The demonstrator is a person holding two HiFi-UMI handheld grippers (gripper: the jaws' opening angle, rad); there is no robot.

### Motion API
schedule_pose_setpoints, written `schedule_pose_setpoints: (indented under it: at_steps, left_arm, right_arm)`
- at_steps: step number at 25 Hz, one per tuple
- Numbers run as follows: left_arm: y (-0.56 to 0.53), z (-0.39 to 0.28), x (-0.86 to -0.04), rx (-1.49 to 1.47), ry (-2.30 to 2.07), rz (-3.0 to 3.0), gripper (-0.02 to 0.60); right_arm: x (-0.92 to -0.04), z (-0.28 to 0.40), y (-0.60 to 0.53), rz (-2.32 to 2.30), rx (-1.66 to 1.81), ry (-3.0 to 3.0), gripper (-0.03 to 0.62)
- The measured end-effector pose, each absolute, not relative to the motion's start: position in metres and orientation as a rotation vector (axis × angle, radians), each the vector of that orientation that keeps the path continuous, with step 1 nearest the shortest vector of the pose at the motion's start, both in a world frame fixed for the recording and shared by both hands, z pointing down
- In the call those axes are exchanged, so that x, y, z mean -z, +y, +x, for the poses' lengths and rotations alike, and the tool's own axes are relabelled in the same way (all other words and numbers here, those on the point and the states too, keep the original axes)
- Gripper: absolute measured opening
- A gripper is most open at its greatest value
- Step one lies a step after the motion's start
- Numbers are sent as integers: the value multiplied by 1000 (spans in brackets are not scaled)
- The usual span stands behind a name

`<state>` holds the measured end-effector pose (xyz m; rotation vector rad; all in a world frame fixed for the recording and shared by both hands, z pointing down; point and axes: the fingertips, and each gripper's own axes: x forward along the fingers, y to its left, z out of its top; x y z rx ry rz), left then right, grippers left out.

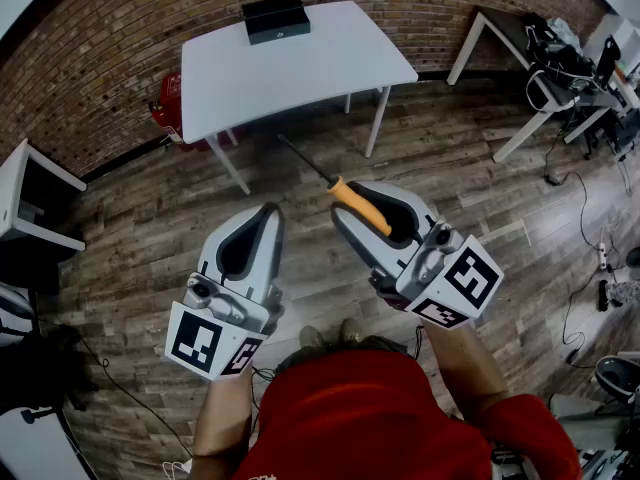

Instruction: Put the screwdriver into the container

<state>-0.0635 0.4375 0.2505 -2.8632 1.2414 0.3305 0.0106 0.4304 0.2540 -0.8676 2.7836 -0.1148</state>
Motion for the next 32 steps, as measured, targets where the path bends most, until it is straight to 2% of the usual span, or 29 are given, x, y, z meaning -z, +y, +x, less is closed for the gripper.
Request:
schedule_pose_setpoints:
  at_steps: [13,32]
  left_arm:
    - [449,-52,-251,-268,1234,-2851,12]
    - [426,10,-241,-223,1249,-2817,12]
  right_arm:
    - [-254,17,442,-846,93,2781,115]
    - [-252,101,428,-839,57,2792,115]
